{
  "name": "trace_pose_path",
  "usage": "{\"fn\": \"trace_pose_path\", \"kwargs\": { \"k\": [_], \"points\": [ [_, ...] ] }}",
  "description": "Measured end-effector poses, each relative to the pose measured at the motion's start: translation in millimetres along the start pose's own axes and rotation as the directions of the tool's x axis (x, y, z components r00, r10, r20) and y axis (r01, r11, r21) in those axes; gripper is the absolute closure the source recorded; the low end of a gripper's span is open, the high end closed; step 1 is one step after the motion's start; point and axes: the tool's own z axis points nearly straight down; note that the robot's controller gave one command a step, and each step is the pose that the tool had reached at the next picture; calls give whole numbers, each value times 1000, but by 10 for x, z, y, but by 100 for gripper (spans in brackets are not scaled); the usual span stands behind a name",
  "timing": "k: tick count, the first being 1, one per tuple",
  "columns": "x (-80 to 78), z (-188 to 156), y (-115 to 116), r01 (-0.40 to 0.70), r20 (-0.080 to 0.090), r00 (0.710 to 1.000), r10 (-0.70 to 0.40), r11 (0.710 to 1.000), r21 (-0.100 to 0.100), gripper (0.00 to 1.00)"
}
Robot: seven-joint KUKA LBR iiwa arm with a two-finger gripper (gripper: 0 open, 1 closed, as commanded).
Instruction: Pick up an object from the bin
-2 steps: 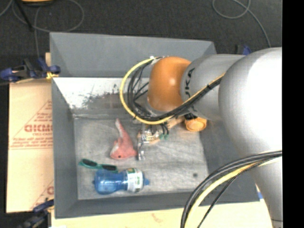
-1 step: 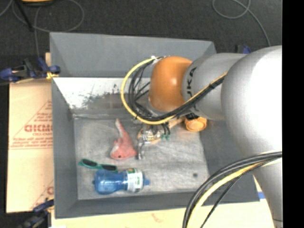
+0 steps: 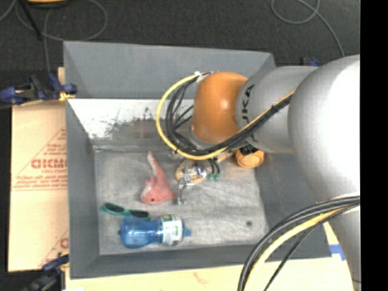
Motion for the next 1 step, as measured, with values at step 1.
{"fn": "trace_pose_path", "kwargs": {
  "k": [1],
  "points": [
    [2,5,123,140,-1,990,-140,990,2,0]
  ]
}}
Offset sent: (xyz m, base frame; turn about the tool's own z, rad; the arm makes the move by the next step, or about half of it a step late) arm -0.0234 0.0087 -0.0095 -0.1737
